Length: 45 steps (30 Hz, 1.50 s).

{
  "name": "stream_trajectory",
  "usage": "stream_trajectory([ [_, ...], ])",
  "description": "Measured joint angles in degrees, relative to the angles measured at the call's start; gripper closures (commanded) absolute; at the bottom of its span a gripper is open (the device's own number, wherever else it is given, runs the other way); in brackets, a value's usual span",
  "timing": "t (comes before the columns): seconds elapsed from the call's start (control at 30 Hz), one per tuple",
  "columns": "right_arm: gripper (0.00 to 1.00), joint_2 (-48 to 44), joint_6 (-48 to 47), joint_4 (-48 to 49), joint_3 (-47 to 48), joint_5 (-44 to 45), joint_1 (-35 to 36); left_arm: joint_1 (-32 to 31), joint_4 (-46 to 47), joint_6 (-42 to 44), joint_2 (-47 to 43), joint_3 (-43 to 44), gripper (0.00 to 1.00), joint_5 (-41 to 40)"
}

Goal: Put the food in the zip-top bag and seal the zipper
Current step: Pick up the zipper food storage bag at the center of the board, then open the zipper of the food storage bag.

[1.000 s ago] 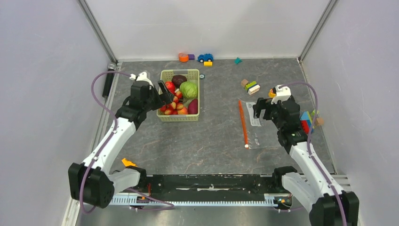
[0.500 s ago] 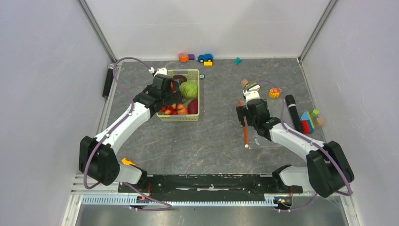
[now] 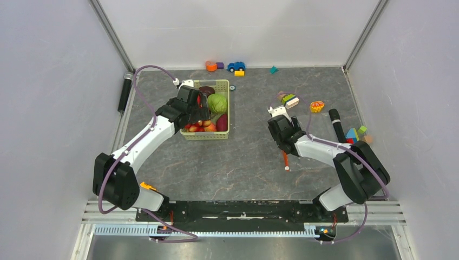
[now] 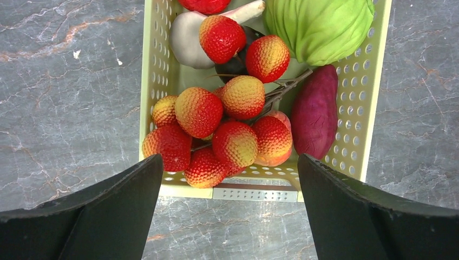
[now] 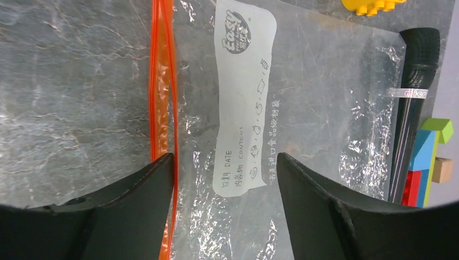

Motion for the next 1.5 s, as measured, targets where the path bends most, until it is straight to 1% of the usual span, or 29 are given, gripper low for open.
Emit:
stream_trajectory([
  [0.27,0.47,4.2,1.1,-0.8,0.7,7.2,1.2,0.0,-0.5,0.0,0.0,0.0,0.0,0.0],
  [0.37,0.62,5.4,2.0,-1.0,1.1,9.4,1.5,0.0,-0.5,0.0,0.0,0.0,0.0,0.1],
  [0.47,0.81,6.3,3.1,-1.1,1.3,10.8,1.7,0.0,-0.5,0.0,-0.1,0.0,0.0,0.3],
  [0.57,0.97,6.4,4.0,-1.4,1.4,11.6,1.8,0.0,-0.5,0.0,-0.3,0.0,0.0,0.4],
  [0.6,1.0,6.4,4.2,-1.4,1.5,11.5,1.8,-0.1,-0.5,0.0,-0.5,0.0,0.0,0.5],
  [0.7,1.0,5.1,4.7,-1.7,1.5,11.1,1.8,-0.4,-0.5,0.0,-1.5,0.0,0.0,1.4],
  [0.83,1.0,-0.8,5.3,-2.5,1.6,7.8,1.8,-2.3,-0.3,0.4,-3.5,0.0,0.0,4.0],
  [1.03,1.0,-9.5,6.8,-3.6,4.6,-1.0,1.8,-7.2,3.9,0.9,-4.7,0.0,0.0,11.9],
  [1.2,1.0,-13.0,8.8,-4.5,7.5,-10.0,1.8,-12.1,9.5,0.8,-4.6,-0.1,0.0,18.6],
  [1.33,1.0,-13.9,10.0,-4.7,9.0,-17.2,1.8,-14.8,15.3,-0.1,-3.1,-0.1,0.0,23.6],
  [1.4,1.0,-14.1,10.5,-4.7,9.3,-20.5,1.8,-16.0,17.6,-0.8,-1.0,0.0,0.0,25.2],
  [1.5,1.0,-14.5,11.4,-4.8,9.4,-23.6,1.8,-17.0,18.7,-1.0,2.4,0.0,0.0,26.4],
])
